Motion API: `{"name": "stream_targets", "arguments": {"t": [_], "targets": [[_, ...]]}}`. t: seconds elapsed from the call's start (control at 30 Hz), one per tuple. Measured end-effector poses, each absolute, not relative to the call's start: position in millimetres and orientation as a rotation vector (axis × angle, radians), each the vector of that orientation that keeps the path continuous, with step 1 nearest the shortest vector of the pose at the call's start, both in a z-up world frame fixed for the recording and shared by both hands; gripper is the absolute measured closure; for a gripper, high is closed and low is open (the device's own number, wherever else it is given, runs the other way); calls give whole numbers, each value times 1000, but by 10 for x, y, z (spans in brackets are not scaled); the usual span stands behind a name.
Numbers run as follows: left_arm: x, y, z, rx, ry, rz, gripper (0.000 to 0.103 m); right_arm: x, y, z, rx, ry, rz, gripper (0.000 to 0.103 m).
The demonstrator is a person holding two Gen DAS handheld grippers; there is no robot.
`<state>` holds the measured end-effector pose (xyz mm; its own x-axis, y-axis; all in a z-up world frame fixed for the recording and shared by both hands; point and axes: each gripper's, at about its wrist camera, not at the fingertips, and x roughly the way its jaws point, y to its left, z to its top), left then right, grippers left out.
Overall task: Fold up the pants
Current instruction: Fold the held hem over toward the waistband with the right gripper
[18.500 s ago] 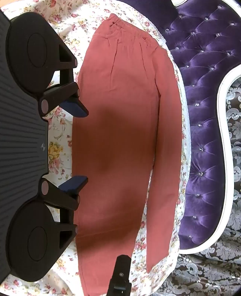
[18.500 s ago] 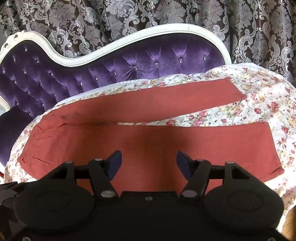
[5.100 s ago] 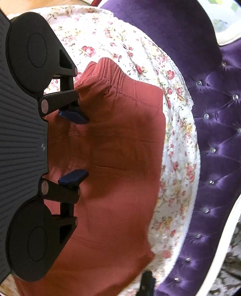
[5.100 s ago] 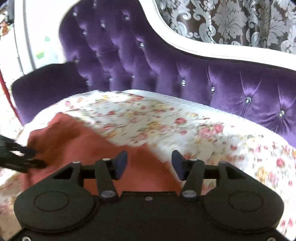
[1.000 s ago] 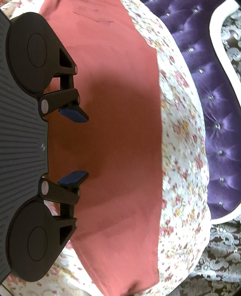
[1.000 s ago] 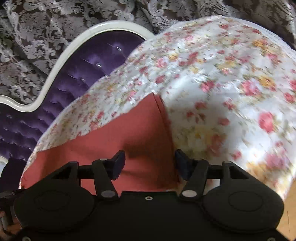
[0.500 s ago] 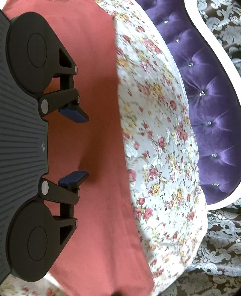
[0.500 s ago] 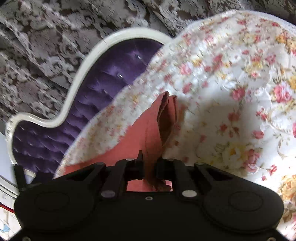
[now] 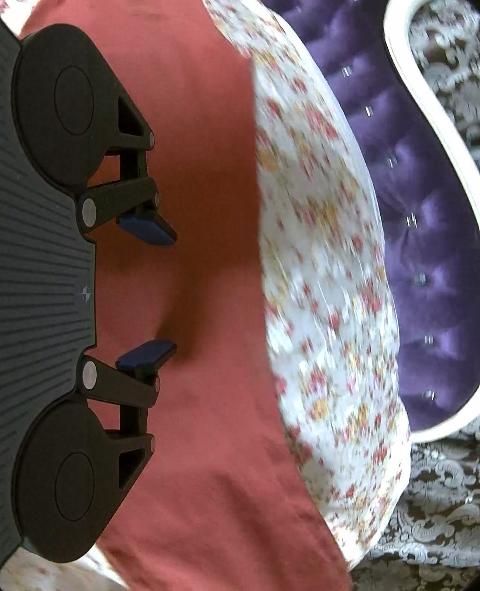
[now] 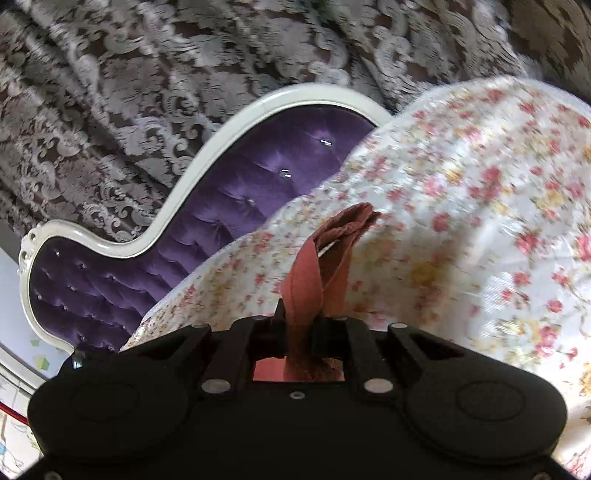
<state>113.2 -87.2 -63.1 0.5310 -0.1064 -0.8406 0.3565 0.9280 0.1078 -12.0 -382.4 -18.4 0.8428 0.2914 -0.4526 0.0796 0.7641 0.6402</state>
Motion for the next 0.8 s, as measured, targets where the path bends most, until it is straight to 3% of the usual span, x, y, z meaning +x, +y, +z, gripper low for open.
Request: {"name": "stream_targets", "arguments": {"t": [0.3,0.63,0.73,0.8], "targets": [[837,378,-541,186,973,-95,47,496,-2467,73,608,598,350,84],[644,1413,-466,108,965,86,47,1126,-767,-481,421,753,509,84],[589,1593,-466,74,976,111,47,1167,-462,-690,337,772,509,73],[554,1650,-459,62,974,123,47,1121,-366,-765,298,778,552,57]]}}
